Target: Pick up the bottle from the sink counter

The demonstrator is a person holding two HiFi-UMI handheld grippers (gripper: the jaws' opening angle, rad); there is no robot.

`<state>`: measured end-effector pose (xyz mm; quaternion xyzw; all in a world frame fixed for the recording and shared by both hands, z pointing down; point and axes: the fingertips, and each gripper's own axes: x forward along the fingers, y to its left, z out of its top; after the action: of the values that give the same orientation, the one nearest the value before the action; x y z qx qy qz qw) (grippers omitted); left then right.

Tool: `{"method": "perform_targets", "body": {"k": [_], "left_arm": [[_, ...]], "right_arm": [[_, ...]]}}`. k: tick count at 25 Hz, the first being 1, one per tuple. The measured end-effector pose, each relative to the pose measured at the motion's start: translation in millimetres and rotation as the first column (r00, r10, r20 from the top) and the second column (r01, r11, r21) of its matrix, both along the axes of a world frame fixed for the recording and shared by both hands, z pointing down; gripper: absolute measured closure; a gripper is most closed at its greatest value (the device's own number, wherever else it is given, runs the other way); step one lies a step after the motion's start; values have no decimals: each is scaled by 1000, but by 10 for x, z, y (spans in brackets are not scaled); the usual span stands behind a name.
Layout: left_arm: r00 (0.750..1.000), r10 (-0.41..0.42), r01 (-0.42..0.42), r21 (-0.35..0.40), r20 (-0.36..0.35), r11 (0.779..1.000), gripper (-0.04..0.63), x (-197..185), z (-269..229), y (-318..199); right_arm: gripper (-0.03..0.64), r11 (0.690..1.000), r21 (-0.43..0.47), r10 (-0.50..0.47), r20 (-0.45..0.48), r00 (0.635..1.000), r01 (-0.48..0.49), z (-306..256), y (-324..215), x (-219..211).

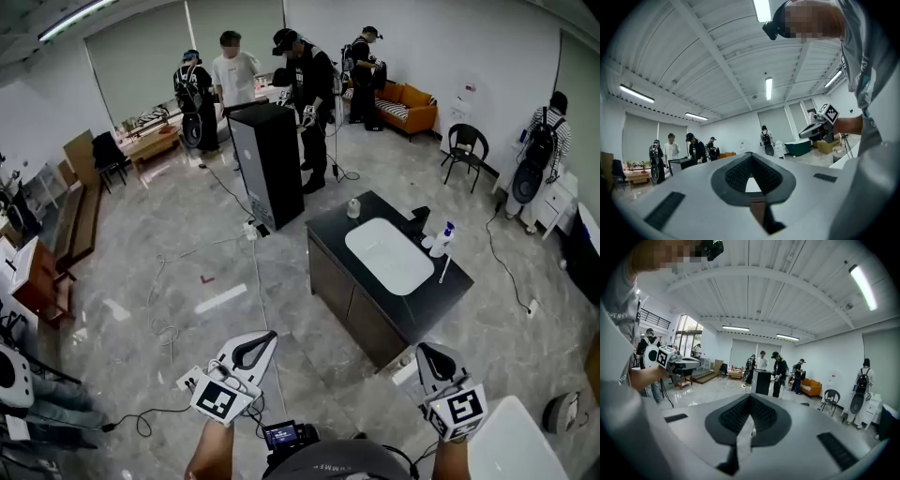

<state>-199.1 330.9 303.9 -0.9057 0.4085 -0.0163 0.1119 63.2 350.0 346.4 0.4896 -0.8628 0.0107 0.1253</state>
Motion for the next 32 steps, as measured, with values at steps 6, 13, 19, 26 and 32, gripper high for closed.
{"method": "perform_targets", "body": {"k": [6,13,19,26,32], "left_arm": [[1000,5,-5,-21,-8,1000,592,-49,48,-47],[999,29,-29,-20,-18,999,592,-121,126,-142],[999,36,-37,-35,-25,999,592,-133,132,-239],[1000,-8,8,-54,-9,999,592,-27,156,-526],[998,-62,62,-72,4,995,592,197,147,-828]], "right_arm": [[614,1000,-26,-17,41,999,18,29,-60,-97],[614,1000,-18,15,52,999,-15,34,-160,-149],[613,999,-28,18,43,999,-17,45,-274,-153],[614,999,-46,-13,64,998,16,110,-686,-8],[613,996,-50,-67,81,994,71,137,-1135,166]]}}
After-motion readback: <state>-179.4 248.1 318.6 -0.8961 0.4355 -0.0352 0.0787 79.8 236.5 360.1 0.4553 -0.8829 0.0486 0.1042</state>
